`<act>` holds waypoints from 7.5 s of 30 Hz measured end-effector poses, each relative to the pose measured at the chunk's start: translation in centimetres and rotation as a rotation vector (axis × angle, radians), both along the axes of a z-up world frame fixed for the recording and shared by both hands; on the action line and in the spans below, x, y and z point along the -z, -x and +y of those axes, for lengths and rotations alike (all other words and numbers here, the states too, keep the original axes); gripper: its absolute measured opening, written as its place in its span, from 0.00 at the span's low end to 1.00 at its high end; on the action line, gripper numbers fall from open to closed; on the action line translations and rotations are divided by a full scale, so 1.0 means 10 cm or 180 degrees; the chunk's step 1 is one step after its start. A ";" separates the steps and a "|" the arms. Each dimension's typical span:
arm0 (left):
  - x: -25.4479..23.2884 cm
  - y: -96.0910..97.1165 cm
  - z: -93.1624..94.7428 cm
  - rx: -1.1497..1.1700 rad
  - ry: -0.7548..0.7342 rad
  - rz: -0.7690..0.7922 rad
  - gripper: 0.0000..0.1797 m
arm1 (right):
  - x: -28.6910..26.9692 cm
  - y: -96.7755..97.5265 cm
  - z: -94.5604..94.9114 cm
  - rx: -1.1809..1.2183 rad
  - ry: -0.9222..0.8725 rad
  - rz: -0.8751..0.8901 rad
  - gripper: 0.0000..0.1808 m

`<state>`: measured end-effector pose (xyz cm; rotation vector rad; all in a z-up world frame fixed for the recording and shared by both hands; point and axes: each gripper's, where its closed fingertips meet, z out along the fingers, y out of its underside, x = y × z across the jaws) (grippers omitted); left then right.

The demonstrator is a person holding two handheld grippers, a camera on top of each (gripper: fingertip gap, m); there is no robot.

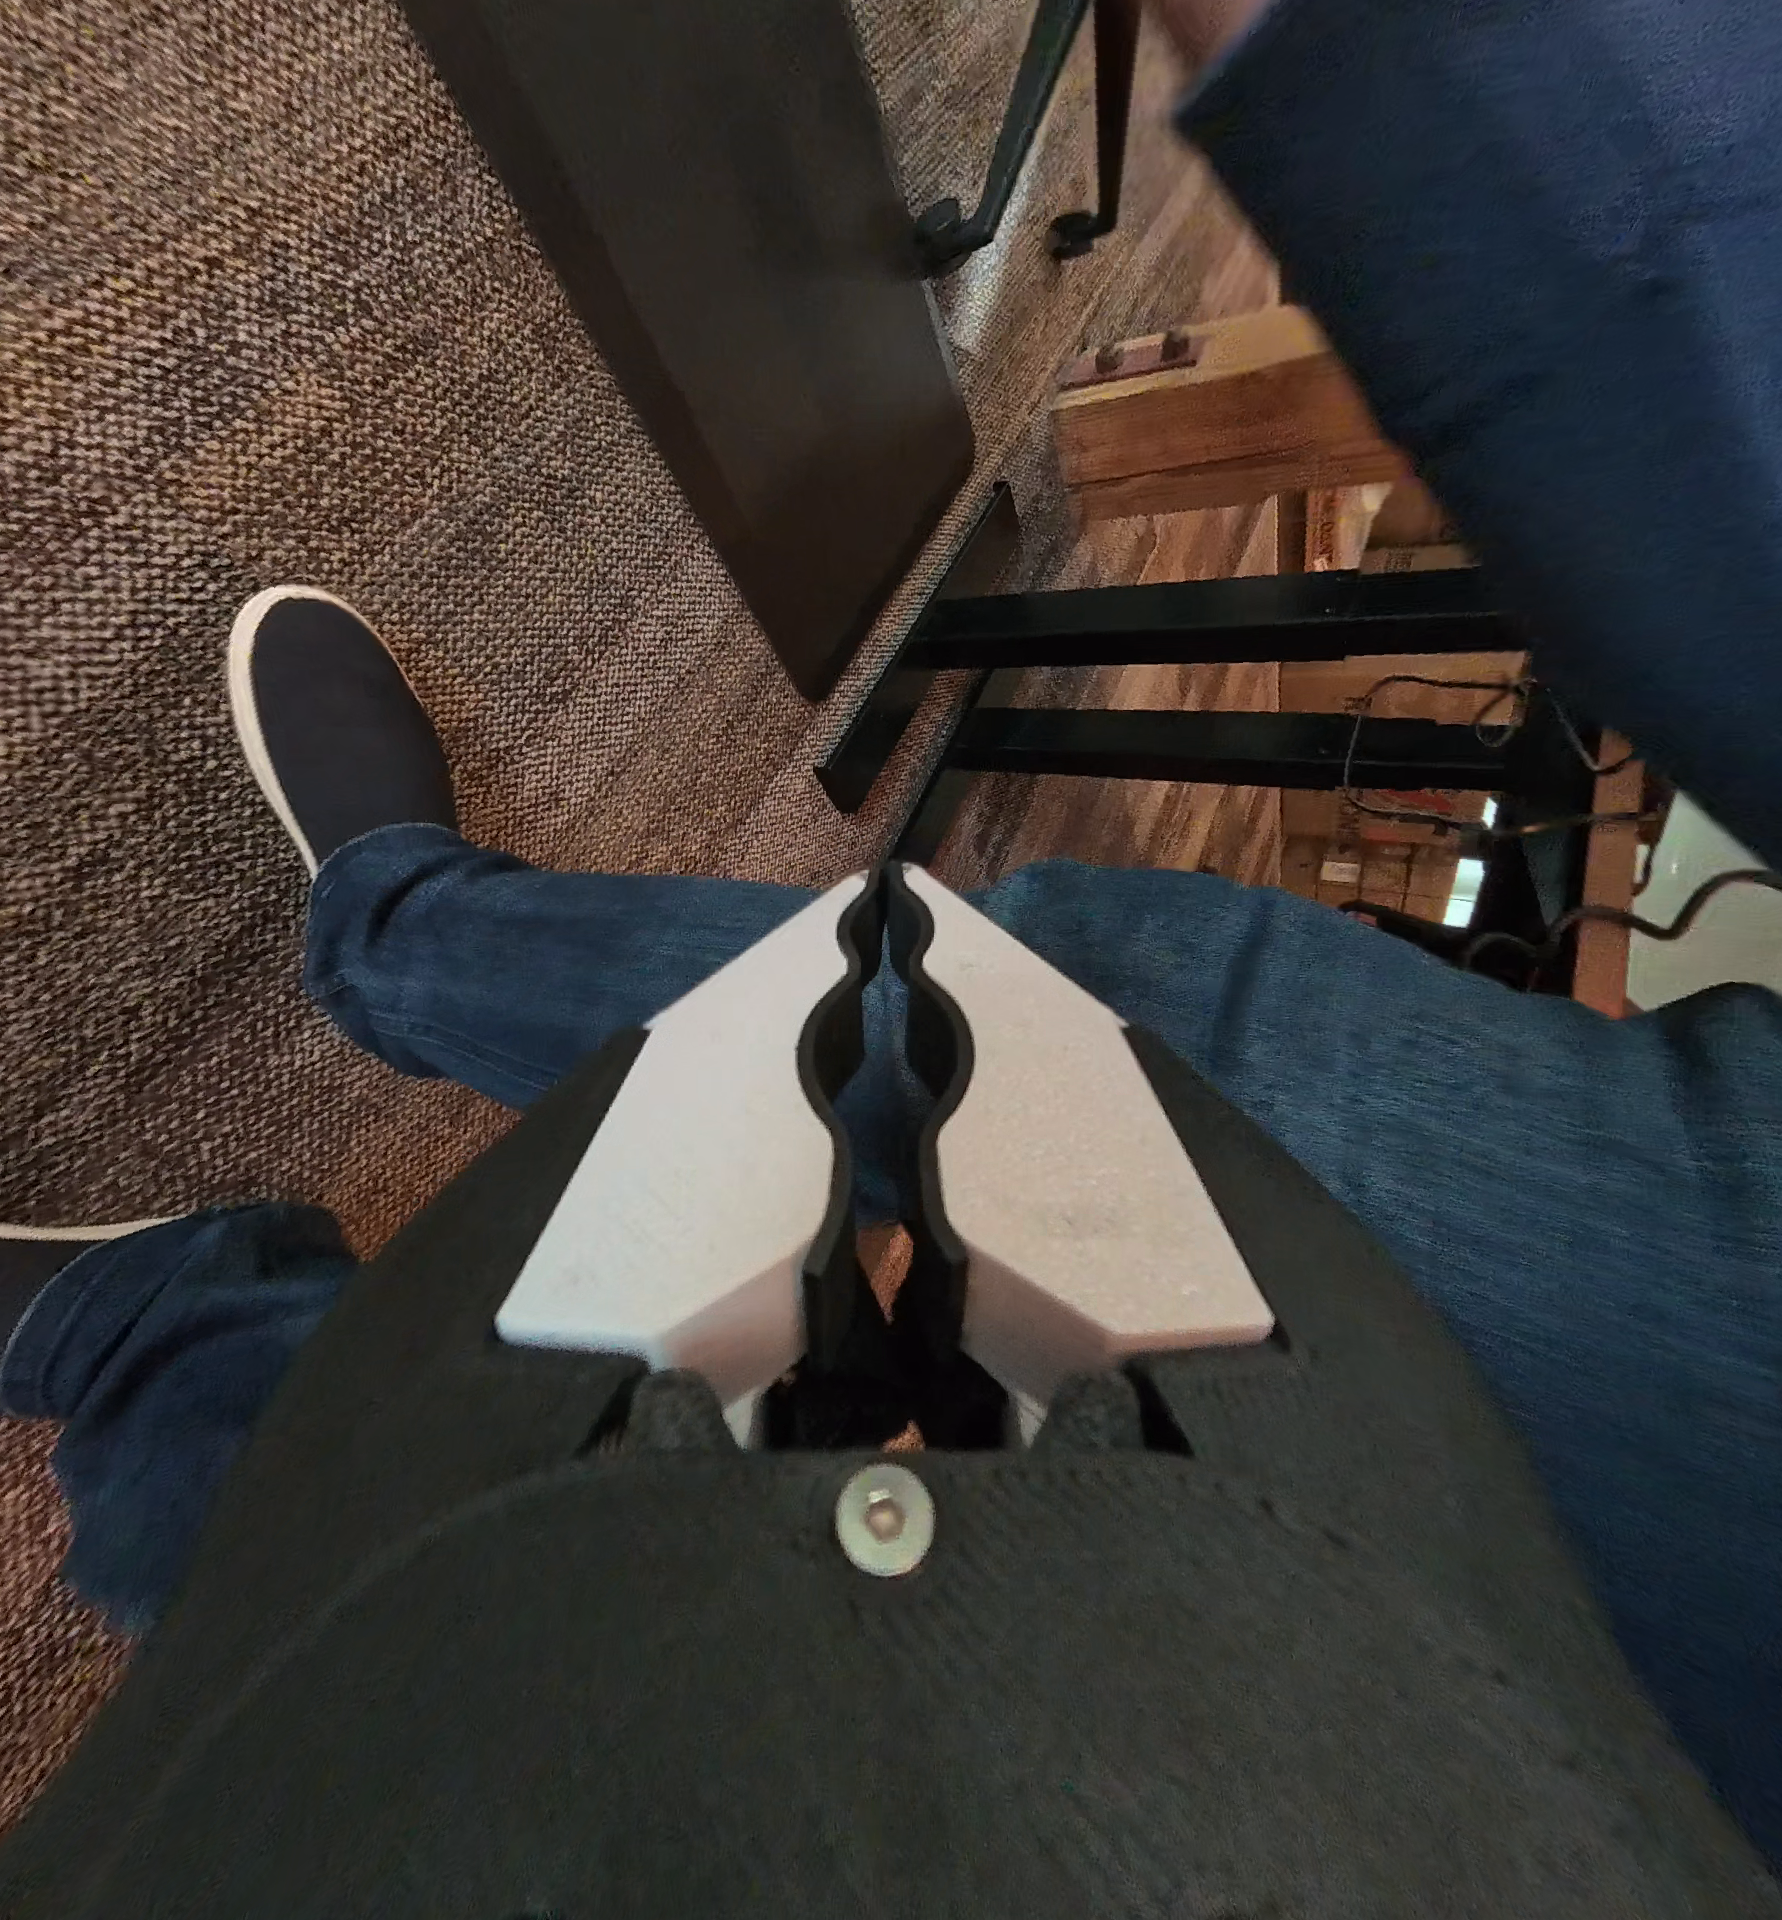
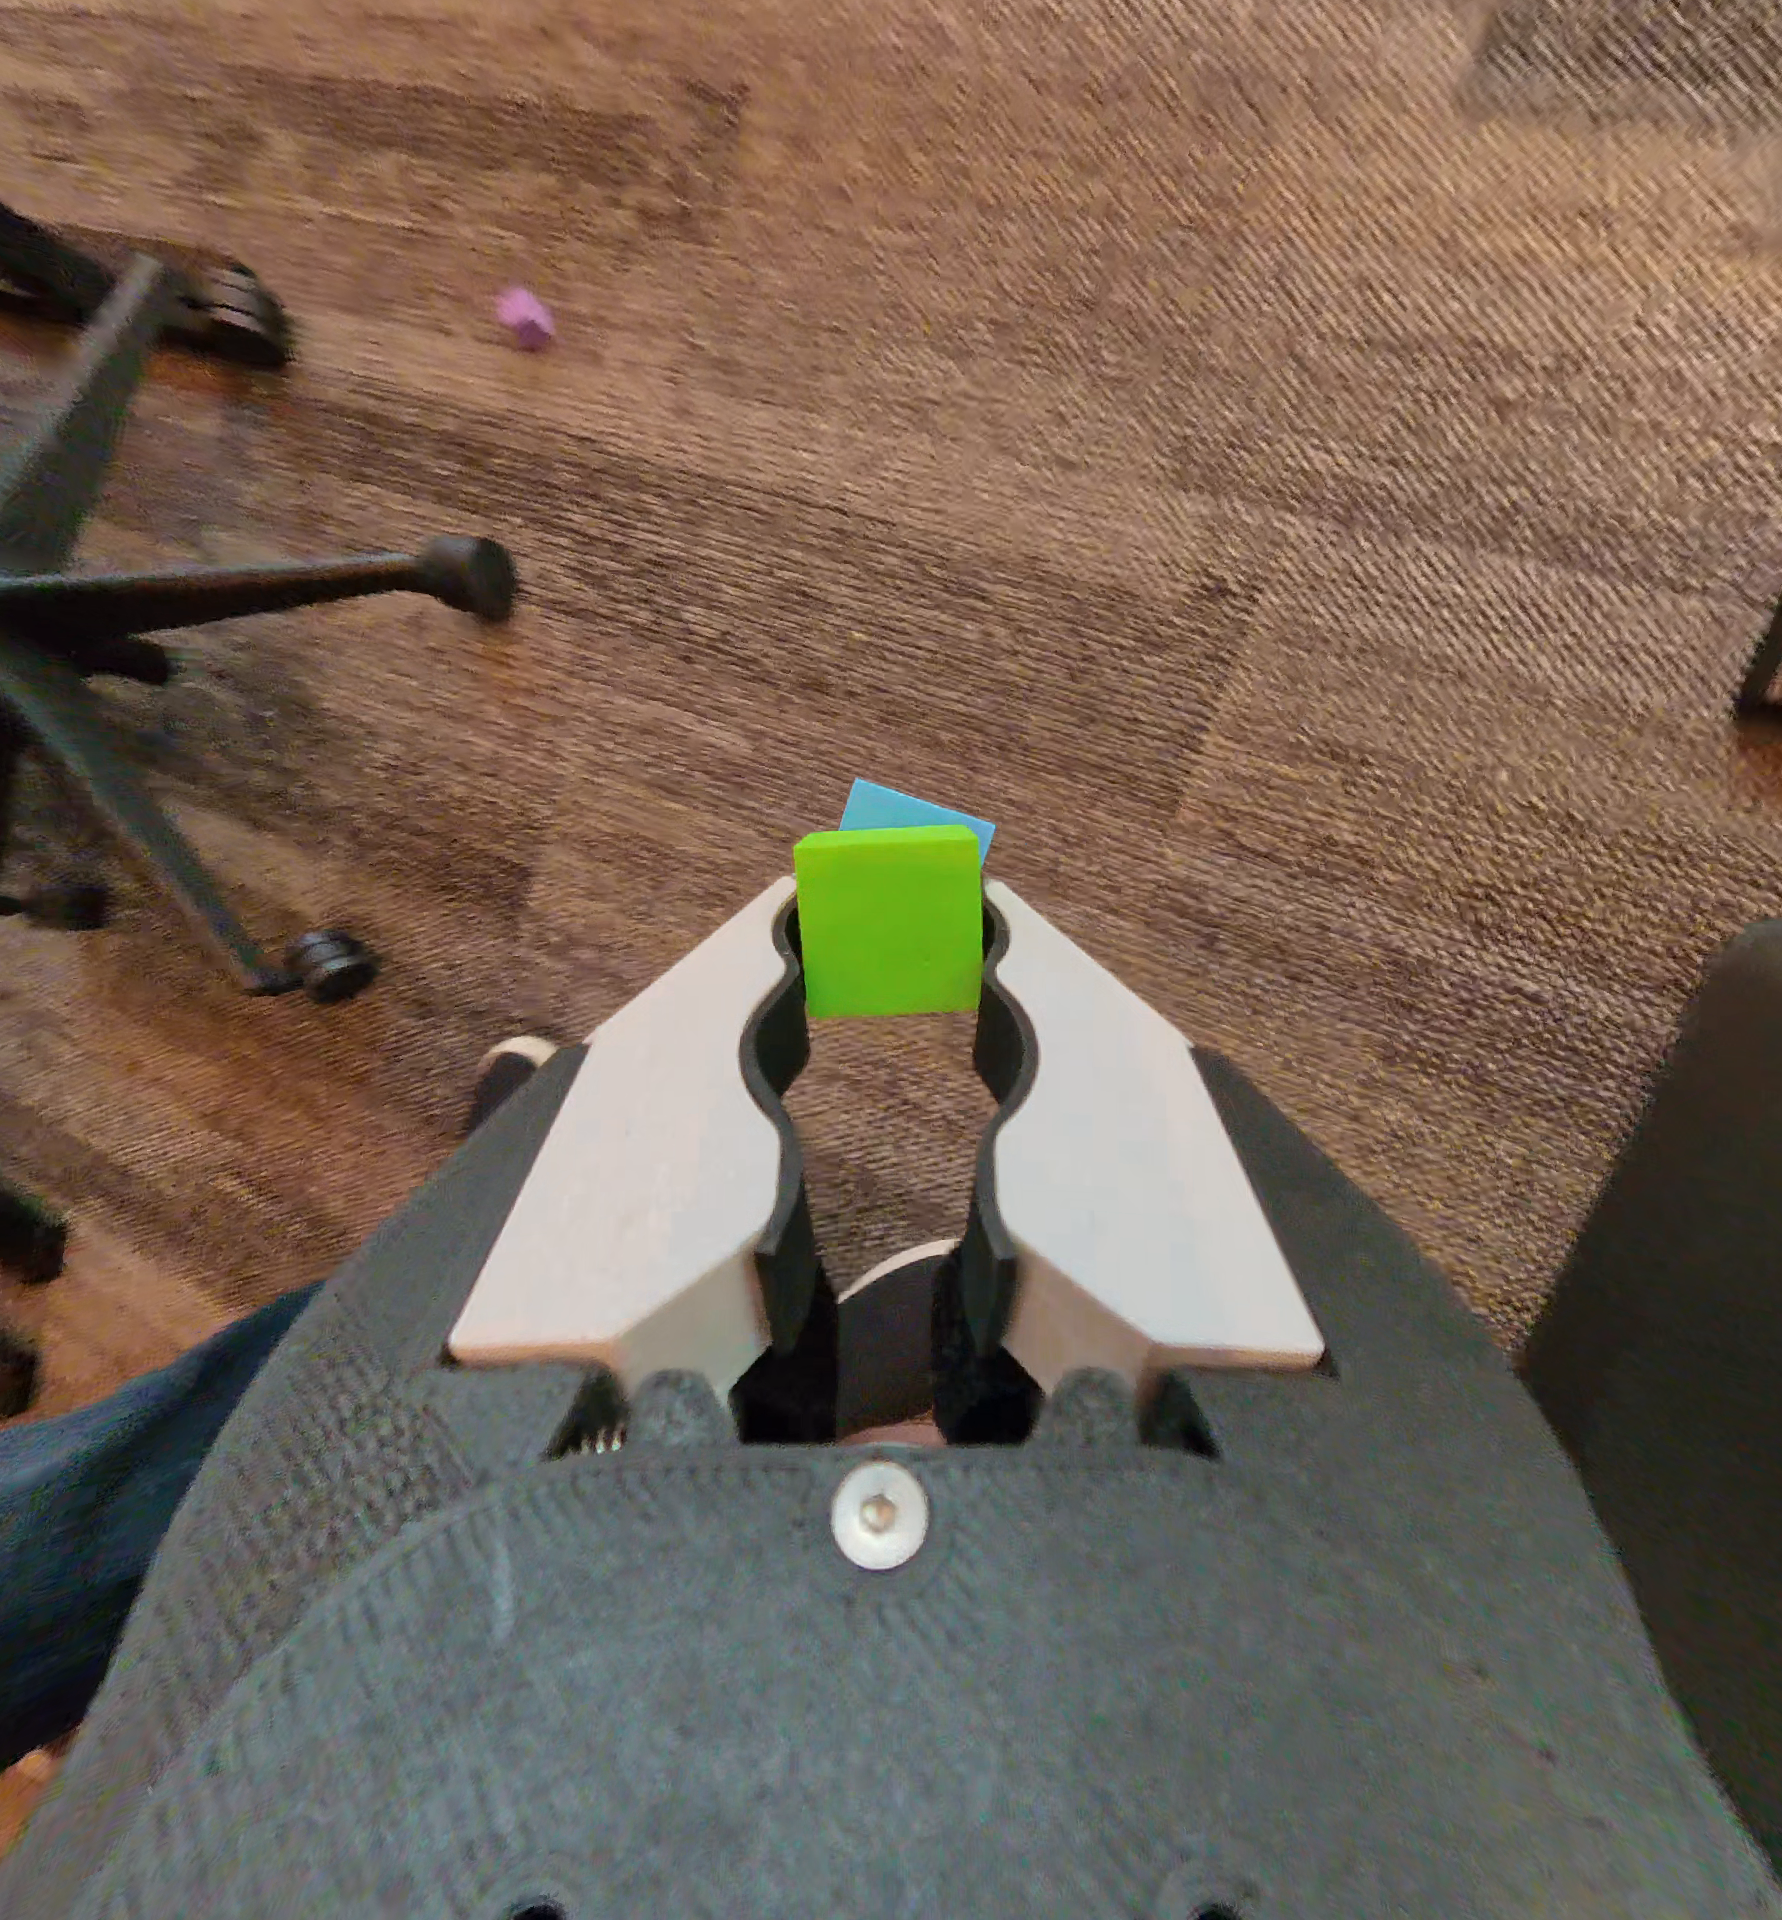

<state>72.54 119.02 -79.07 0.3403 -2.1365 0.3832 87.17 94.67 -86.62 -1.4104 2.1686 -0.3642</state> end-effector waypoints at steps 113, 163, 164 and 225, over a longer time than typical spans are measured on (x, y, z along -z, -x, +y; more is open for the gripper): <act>4.52 -6.53 -0.94 -0.0988 -0.1817 -0.1261 0.14 | 2.78 -0.10 -3.58 0.1159 -0.0205 0.1747 0.27; 3.99 -5.51 -2.32 0.0413 -0.1038 -0.1236 0.14 | 3.93 0.87 -4.41 0.1491 0.0222 0.1904 0.15; 3.81 -5.48 -2.45 0.0343 -0.0956 -0.1215 0.14 | 3.80 0.69 -4.27 0.1512 0.0199 0.1800 0.15; -4.19 -7.47 -8.81 0.1176 0.2089 -0.0951 0.14 | -4.78 -5.26 -8.51 0.1477 0.1190 -0.1527 0.15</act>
